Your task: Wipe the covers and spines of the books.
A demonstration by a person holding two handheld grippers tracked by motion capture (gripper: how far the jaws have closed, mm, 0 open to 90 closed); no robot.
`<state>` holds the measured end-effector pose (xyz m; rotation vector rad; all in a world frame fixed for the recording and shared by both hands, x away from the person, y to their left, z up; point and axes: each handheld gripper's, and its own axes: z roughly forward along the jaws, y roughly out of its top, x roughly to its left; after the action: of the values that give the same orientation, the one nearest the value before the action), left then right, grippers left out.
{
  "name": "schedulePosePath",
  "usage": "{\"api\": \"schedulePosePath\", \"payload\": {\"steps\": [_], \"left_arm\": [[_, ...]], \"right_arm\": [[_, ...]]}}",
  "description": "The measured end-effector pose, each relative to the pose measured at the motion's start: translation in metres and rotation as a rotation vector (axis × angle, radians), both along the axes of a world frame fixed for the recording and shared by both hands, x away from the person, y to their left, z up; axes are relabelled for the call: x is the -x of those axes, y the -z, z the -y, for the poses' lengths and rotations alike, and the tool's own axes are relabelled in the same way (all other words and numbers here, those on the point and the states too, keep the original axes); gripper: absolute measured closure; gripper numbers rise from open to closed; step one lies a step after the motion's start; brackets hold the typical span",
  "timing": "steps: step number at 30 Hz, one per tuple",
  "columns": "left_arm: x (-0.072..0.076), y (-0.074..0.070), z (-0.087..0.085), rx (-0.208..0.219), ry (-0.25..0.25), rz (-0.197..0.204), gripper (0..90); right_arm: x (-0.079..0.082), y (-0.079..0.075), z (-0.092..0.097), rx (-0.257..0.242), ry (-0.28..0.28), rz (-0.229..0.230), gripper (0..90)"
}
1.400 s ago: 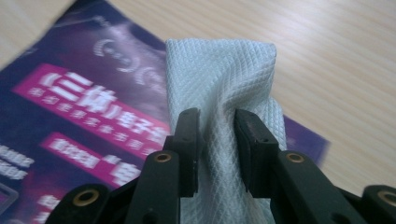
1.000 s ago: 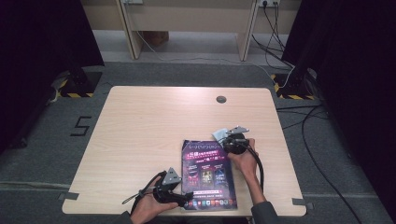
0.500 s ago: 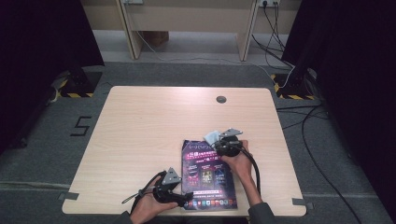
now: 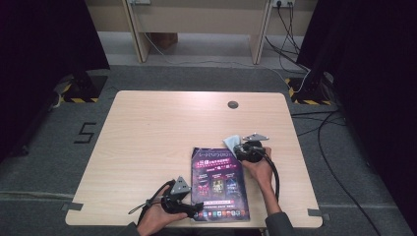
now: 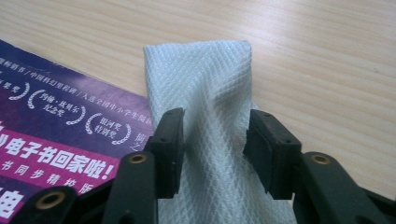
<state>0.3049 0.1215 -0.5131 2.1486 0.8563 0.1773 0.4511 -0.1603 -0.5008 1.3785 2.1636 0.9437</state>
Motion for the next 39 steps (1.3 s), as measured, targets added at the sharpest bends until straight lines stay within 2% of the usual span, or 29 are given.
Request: {"api": "schedulePosePath", "payload": {"steps": [2,4,7,10,11,14,16,19,21,23,25,30,33,35,39], "left_arm": [[0.000,0.000,0.000,-0.001,0.001,0.000,26.3],[0.000,0.000,0.000,-0.003,0.001,-0.001,26.4],[0.000,0.000,0.000,-0.003,0.001,-0.001,26.3],[0.000,0.000,0.000,-0.003,0.001,-0.002,26.4],[0.000,0.000,0.000,-0.003,0.001,-0.002,26.4],[0.000,0.000,0.000,-0.002,0.002,-0.001,26.4],[0.000,0.000,0.000,-0.003,0.003,-0.001,26.4],[0.000,0.000,0.000,-0.003,0.004,-0.001,26.4],[0.000,0.000,0.000,-0.005,0.003,-0.002,26.3],[0.000,0.000,0.000,-0.005,0.004,-0.001,26.3],[0.000,0.000,0.000,-0.005,0.004,-0.001,26.3],[0.000,0.000,0.000,-0.006,0.005,0.002,26.3],[0.000,0.000,0.000,-0.006,0.006,0.002,26.3],[0.000,0.000,0.000,-0.004,0.006,0.002,26.4],[0.000,0.000,0.000,-0.007,0.008,0.003,26.4]], "right_arm": [[0.002,0.000,-0.003,0.007,-0.004,0.007,62.4],[0.005,-0.002,-0.008,0.034,-0.020,0.002,63.9],[0.012,-0.002,-0.020,-0.010,-0.094,-0.037,63.5],[0.017,-0.004,-0.031,0.007,-0.175,-0.049,63.5],[0.018,-0.004,-0.032,0.016,-0.180,-0.050,63.0],[0.013,-0.005,-0.028,0.017,-0.162,-0.060,60.0],[0.008,-0.005,-0.018,0.035,-0.082,-0.040,58.3],[0.003,-0.004,-0.002,-0.005,-0.009,-0.051,56.3],[0.003,-0.003,-0.001,-0.016,-0.001,-0.050,57.9],[0.006,-0.004,-0.007,0.018,-0.009,-0.033,60.3],[0.007,-0.005,-0.015,0.050,-0.038,-0.026,60.3],[0.009,-0.005,-0.042,0.050,-0.135,-0.039,60.2],[0.009,-0.004,-0.062,0.050,-0.179,-0.028,60.3],[0.011,-0.004,-0.080,0.059,-0.233,-0.023,60.3],[0.020,-0.004,-0.104,0.080,-0.299,-0.010,60.3]]}}
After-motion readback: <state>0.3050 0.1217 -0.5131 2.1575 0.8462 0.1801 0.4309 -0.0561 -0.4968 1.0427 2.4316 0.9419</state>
